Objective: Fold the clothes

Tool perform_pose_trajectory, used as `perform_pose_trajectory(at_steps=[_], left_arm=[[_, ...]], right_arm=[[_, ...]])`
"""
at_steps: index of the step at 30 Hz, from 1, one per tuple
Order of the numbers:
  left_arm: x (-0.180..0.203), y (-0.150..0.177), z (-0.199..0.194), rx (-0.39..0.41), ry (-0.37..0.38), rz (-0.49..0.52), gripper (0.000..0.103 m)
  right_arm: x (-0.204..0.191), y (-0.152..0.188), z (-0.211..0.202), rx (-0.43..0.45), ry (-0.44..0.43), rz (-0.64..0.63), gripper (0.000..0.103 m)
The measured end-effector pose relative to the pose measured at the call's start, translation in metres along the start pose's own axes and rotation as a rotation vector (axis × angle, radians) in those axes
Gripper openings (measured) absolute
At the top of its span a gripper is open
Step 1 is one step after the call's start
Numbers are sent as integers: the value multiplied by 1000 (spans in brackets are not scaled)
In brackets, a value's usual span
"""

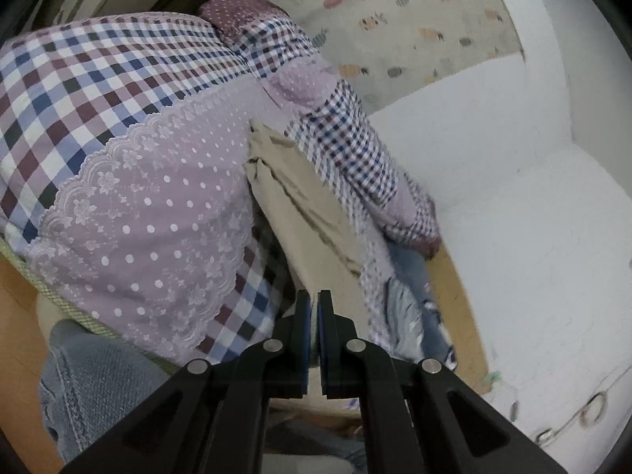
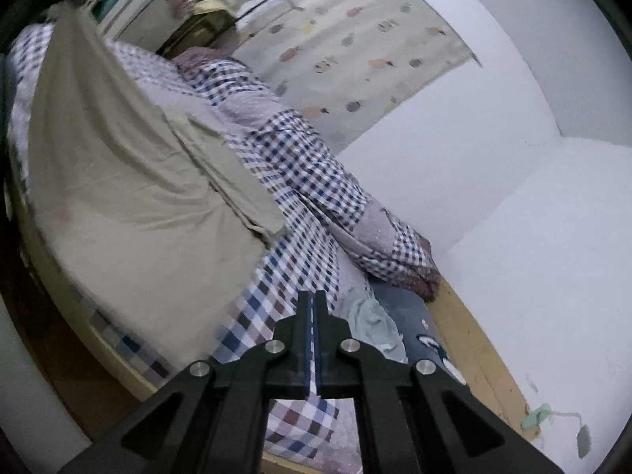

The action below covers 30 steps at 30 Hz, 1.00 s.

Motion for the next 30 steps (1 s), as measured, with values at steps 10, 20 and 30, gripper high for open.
perform_pose_trajectory(at_steps=[10, 20, 30], left_arm=[[-8, -2, 0, 3, 35, -53, 2], [-11, -6, 3, 1, 42, -61, 2], [-16, -7, 6, -7, 17, -53, 2]], right_arm=[[-44, 35, 24, -48, -25, -81, 57], [-107, 53, 70, -152, -294, -100, 60], [-39, 132, 173, -451, -1010, 845, 59]])
Point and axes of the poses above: each gripper's, at about its wrist camera, not at the fingertips, and z roughly the way its jaws point, x to its right, y to its underside, the point moved 3 cm from there along z, roughly the way its jaws point, and after that the axes turned 7 degrees about -y, right-handed, at the moved point
